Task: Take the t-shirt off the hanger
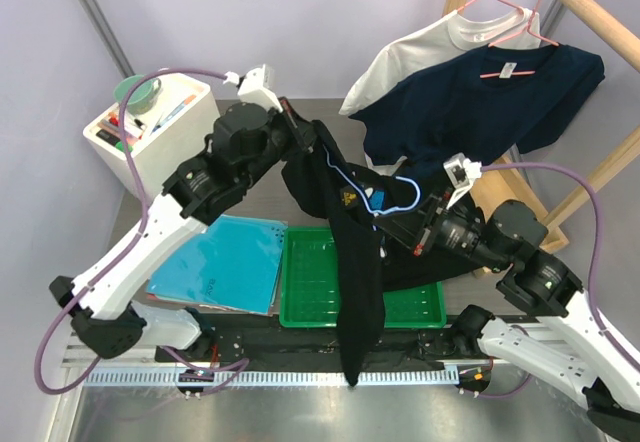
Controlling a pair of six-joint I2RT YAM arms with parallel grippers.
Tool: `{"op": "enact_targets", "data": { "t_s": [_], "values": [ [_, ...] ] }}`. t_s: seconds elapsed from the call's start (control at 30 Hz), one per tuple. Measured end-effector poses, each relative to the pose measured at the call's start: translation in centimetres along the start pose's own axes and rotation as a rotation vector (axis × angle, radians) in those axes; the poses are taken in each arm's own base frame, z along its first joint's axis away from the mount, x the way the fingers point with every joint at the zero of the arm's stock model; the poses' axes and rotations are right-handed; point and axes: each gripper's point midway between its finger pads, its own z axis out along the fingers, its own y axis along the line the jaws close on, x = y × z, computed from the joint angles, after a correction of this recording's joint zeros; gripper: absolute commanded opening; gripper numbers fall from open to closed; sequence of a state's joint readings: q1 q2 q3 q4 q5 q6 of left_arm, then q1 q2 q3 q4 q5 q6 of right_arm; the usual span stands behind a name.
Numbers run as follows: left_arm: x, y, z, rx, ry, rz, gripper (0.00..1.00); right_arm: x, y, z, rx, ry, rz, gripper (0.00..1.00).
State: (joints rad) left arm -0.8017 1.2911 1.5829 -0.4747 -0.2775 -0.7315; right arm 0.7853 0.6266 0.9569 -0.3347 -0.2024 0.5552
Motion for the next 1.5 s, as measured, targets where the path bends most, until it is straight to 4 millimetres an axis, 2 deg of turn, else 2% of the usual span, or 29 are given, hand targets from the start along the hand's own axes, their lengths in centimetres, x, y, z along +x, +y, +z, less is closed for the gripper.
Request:
{"op": "enact_targets", "data": {
  "t_s": [0.17,0.37,0.6,0.73,0.9,0.97,1.07,1.2,1.3,1.4,1.5],
  "values": [
    [-0.3,0.4,2.4,-0.075,0.010,0.084,0.00,-0.1,1.4,-1.9,-0.052,0.016,-0.041,0.01],
    [0.0,0.7,4.3,-0.129,0.048,0.134,0.00,-1.9,3.3,-3.7,-0.096,-0.021,-0.095,0.01],
    [1.6,2.4,5.3,-0.153,0.147,0.122,0.00,-2.4,3.6,-5.0,-0.092,-0.025,-0.132,0.01],
    [2.4,2.8,5.7,-0.144,0.199,0.112,0.00,-1.6,3.3,-5.1,-0.089,0.007,-0.148,0.01],
    [4.0,1.8,6.3,-0.056,0.291,0.096,0.00,-1.2,4.0,-4.8,-0.133,0.039,-0.155,0.01],
    [4.8,1.4,6.9,-0.019,0.332,0.096,0.00,-1.3,4.2,-4.6,-0.143,0.050,-0.175,0.01],
    [6.0,1.7,7.3,-0.002,0.385,0.104,0.00,-2.3,4.4,-4.1,-0.133,0.056,-0.208,0.01],
    [7.1,3.0,7.0,-0.012,0.409,0.093,0.00,-4.0,4.1,-3.5,-0.077,0.031,-0.222,0.01],
    [7.6,4.5,5.6,-0.043,0.380,0.064,0.00,-4.2,2.9,-3.4,-0.003,0.013,-0.196,0.01],
    [6.3,4.6,4.0,-0.046,0.306,0.018,0.00,-3.6,1.6,-3.5,0.043,-0.012,-0.159,0.01],
    [4.1,3.5,2.7,-0.012,0.213,-0.043,0.00,-2.4,0.2,-3.3,0.075,-0.028,-0.114,0.01]
  ]
}}
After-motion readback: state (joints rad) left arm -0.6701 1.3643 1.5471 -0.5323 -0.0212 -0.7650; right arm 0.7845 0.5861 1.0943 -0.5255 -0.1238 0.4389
